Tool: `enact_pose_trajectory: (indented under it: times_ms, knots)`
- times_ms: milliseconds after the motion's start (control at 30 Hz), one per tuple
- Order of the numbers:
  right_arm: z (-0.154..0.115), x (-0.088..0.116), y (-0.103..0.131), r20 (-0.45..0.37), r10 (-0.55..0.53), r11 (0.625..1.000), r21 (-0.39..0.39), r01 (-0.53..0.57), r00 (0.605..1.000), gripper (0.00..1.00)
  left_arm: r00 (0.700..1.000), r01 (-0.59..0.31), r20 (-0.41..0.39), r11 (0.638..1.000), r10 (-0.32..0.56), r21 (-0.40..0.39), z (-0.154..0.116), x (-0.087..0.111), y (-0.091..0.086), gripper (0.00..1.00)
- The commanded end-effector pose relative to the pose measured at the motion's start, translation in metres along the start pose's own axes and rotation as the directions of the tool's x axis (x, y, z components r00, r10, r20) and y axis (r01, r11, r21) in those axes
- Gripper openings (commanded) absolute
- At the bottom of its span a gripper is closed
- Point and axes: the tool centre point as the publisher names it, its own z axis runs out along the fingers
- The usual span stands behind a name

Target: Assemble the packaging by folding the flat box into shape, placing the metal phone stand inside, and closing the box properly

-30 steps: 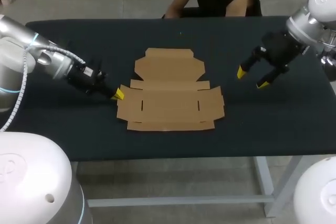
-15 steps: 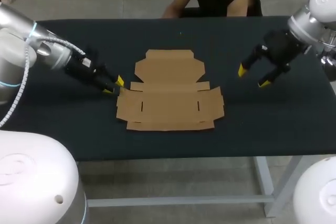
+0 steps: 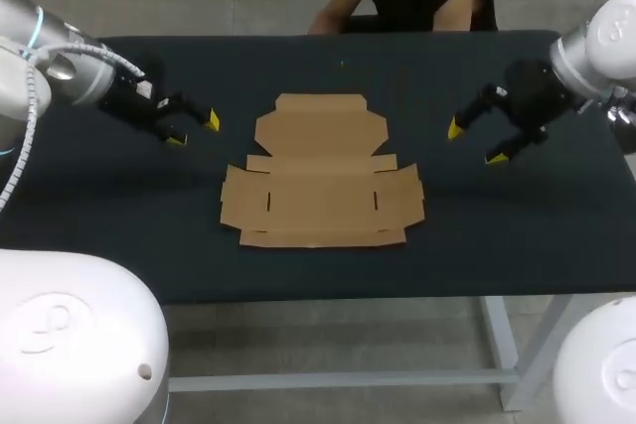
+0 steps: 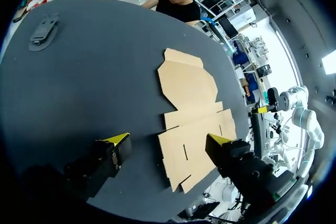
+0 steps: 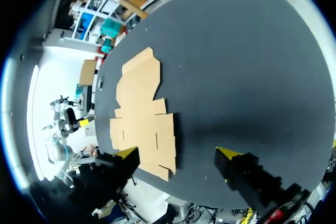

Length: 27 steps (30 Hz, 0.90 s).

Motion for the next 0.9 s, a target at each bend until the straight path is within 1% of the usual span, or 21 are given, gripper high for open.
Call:
enact_pose_trajectory:
  times_ms: [33, 67, 100, 133, 167, 200, 267, 300, 400, 500, 533, 600, 667, 733, 767, 800, 900]
  knots:
    - [-0.002, 0.009, 0.002, 0.008, -0.011, 1.0, -0.025, 0.011, 1.0, 0.71, 0.998, -0.001, 0.063, 1.0, 0.0, 0.019, -0.011, 0.007, 0.002, 0.0]
    - [-0.002, 0.011, 0.004, 0.017, -0.008, 0.999, -0.033, 0.009, 1.0, 0.43, 0.998, -0.003, 0.067, 1.0, 0.002, 0.022, -0.012, 0.007, 0.001, 0.0]
    - [-0.001, 0.012, 0.006, 0.014, -0.009, 0.999, -0.036, 0.009, 1.0, 0.1, 0.998, -0.006, 0.066, 1.0, 0.004, 0.022, -0.013, 0.006, 0.0, 0.0]
    - [0.0, 0.014, 0.007, 0.02, -0.012, 0.999, -0.052, 0.013, 1.0, 0.0, 0.998, -0.012, 0.07, 1.0, 0.01, 0.022, -0.013, 0.006, 0.0, 0.0]
    - [0.001, 0.016, 0.009, 0.028, -0.014, 0.998, -0.061, 0.015, 1.0, 0.0, 0.997, -0.012, 0.081, 1.0, 0.01, 0.025, -0.014, 0.006, -0.002, 0.0]
    - [0.003, 0.017, 0.01, 0.019, -0.021, 0.998, -0.067, 0.022, 1.0, 0.0, 0.997, -0.016, 0.079, 1.0, 0.014, 0.022, -0.014, 0.006, -0.002, 0.0]
    - [0.005, 0.02, 0.014, 0.036, -0.044, 0.994, -0.102, 0.048, 0.998, 0.0, 0.995, -0.028, 0.092, 0.999, 0.026, 0.021, -0.015, 0.007, -0.004, 0.0]
    - [0.006, 0.02, 0.016, 0.026, -0.054, 0.992, -0.112, 0.056, 0.998, 0.0, 0.996, -0.033, 0.089, 0.999, 0.032, 0.017, -0.017, 0.008, -0.004, 0.0]
    - [0.006, 0.023, 0.022, 0.008, -0.11, 0.983, -0.148, 0.11, 0.994, 0.0, 0.995, -0.043, 0.096, 0.999, 0.041, 0.018, -0.022, 0.01, -0.006, 0.0]
    - [0.006, 0.025, 0.029, 0.008, -0.164, 0.972, -0.17, 0.163, 0.986, 0.0, 0.992, -0.053, 0.113, 0.998, 0.051, 0.015, -0.024, 0.011, -0.006, 0.0]
    - [0.006, 0.026, 0.031, 0.004, -0.184, 0.969, -0.169, 0.182, 0.983, 0.0, 0.992, -0.051, 0.114, 0.999, 0.049, 0.015, -0.024, 0.011, -0.006, 0.0]
    - [0.007, 0.028, 0.034, 0.024, -0.202, 0.963, -0.175, 0.203, 0.979, 0.0, 0.992, -0.047, 0.116, 0.999, 0.046, 0.011, -0.024, 0.011, -0.005, 0.0]
    - [0.01, 0.028, 0.037, 0.019, -0.225, 0.96, -0.165, 0.225, 0.974, 0.0, 0.993, -0.036, 0.108, 0.999, 0.036, -0.008, -0.022, 0.011, -0.005, 0.0]
    - [0.016, 0.028, 0.04, 0.014, -0.224, 0.964, -0.14, 0.224, 0.974, 0.0, 0.997, 0.003, 0.083, 0.999, 0.001, -0.053, -0.017, 0.01, -0.005, 0.0]
    - [0.019, 0.027, 0.042, 0.031, -0.194, 0.973, -0.125, 0.196, 0.981, 0.0, 0.996, 0.029, 0.087, 0.996, -0.022, -0.083, -0.015, 0.01, -0.006, 0.0]
    - [0.02, 0.026, 0.043, 0.035, -0.178, 0.976, -0.121, 0.181, 0.983, 0.0, 0.995, 0.041, 0.097, 0.995, -0.032, -0.089, -0.013, 0.01, -0.007, 0.0]
    - [0.02, 0.026, 0.043, 0.035, -0.178, 0.976, -0.121, 0.181, 0.983, 0.0, 0.995, 0.041, 0.097, 0.995, -0.032, -0.089, -0.013, 0.01, -0.007, 0.0]
